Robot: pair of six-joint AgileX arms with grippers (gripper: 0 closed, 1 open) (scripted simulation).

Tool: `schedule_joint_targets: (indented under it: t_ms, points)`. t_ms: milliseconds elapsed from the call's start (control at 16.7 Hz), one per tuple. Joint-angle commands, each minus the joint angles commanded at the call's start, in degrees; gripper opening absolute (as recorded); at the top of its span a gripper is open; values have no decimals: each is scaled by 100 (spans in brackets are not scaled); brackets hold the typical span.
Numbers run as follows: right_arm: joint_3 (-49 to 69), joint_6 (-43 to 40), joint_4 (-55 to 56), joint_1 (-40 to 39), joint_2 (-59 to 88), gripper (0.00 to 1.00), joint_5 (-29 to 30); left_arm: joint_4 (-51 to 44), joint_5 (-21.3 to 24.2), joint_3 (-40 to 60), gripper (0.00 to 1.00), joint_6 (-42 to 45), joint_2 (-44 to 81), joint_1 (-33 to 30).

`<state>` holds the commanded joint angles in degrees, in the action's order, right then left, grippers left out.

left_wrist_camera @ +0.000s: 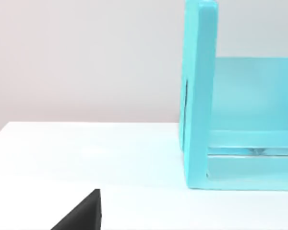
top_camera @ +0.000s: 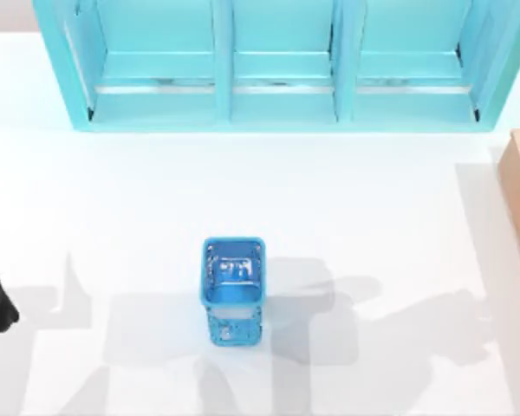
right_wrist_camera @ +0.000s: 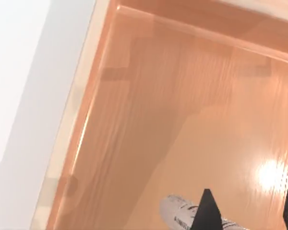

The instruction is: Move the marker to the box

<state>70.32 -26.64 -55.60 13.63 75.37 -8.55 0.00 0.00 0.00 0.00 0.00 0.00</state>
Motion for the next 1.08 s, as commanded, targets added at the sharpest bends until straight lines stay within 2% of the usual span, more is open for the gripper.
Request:
schedule_joint_targets:
  t_ms: [180, 420, 1080]
  points:
    - [-476, 24, 506, -53, 12, 0, 34, 0, 0, 0, 100, 0, 0, 0]
    - [-523, 24, 554, -59, 17, 0, 37, 0, 0, 0, 100, 0, 0, 0]
    - [-523, 24, 554, -59, 17, 83, 37, 0, 0, 0, 100, 0, 0, 0]
